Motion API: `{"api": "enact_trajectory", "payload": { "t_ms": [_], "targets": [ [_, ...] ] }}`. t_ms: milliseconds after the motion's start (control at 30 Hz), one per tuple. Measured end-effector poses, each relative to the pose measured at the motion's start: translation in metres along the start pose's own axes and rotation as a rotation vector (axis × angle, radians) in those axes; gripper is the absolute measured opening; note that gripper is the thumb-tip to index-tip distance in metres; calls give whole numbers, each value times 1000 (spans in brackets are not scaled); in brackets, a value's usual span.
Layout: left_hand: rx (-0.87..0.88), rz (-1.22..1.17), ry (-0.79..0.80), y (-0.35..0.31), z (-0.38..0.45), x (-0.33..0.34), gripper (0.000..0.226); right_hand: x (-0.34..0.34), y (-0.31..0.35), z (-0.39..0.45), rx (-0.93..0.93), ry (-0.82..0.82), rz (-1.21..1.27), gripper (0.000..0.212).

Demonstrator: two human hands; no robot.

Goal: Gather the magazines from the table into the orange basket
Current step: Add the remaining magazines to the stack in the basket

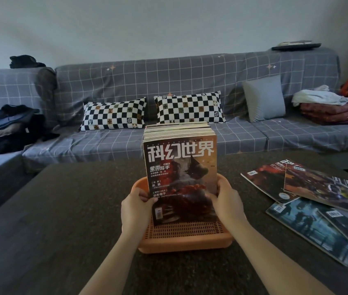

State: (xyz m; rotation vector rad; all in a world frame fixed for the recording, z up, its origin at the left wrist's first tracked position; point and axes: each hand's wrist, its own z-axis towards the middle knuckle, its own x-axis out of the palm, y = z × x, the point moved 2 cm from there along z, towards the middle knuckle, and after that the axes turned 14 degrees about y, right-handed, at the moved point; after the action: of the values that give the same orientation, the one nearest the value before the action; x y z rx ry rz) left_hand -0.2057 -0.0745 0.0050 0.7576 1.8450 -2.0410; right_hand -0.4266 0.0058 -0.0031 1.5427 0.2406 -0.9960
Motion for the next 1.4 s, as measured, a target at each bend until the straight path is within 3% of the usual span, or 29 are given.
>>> {"api": "enact_trajectory", "payload": {
  "t_ms": [267, 334, 401, 668, 935, 1102, 1202, 1302, 1402],
  "targets": [
    [32, -10, -3, -1, -2, 2, 7, 1, 0, 1, 3, 1, -45, 53],
    [39, 11, 13, -3, -3, 2, 28, 1, 1, 2, -9, 8, -74, 49],
    [30, 11, 38, -4, -2, 2, 36, 1, 1, 2, -10, 14, -93, 49],
    [2, -57, 67, -6, -5, 0, 15, -2, 7, 2, -1, 45, -103, 51],
    [11, -37, 104, -7, -8, -1, 21, -4, 11, -2, 19, 22, -56, 46],
    [-36, -31, 133, -13, -14, 4, 16, -5, 10, -5, 23, 57, 1, 58],
    [-44, -4, 93, -21, -25, 5, 27, -8, 9, -11, 19, 57, 59, 64],
    [-50, -105, -16, -28, -44, 6, 58, -15, 11, -21, -18, 32, 100, 61],
    [-8, -162, -58, -41, -60, 13, 48, -26, 12, -37, -51, -6, 176, 54]
  ]
}}
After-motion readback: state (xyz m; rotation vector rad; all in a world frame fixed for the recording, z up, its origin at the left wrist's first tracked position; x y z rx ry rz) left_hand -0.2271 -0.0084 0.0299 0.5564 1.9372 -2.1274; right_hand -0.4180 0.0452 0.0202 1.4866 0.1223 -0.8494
